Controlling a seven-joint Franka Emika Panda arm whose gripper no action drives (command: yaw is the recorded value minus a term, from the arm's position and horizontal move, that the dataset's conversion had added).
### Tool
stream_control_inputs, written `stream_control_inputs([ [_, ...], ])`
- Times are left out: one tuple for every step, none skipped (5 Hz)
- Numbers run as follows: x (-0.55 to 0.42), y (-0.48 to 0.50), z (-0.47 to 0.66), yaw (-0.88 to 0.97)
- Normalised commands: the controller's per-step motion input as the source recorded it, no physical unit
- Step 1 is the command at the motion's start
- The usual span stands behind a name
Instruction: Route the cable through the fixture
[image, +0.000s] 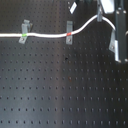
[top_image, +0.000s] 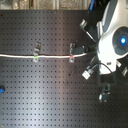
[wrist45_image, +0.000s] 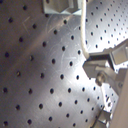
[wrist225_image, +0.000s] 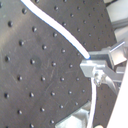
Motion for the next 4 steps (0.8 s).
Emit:
stream_control_inputs([
  [0.257,-0.183,0.13,-0.60],
  [0.117,-0.172,0.14,-0.60],
  [0.053,-0.154,0.10,-0.50],
  [-0.092,-0.179,0.00,-0.26],
])
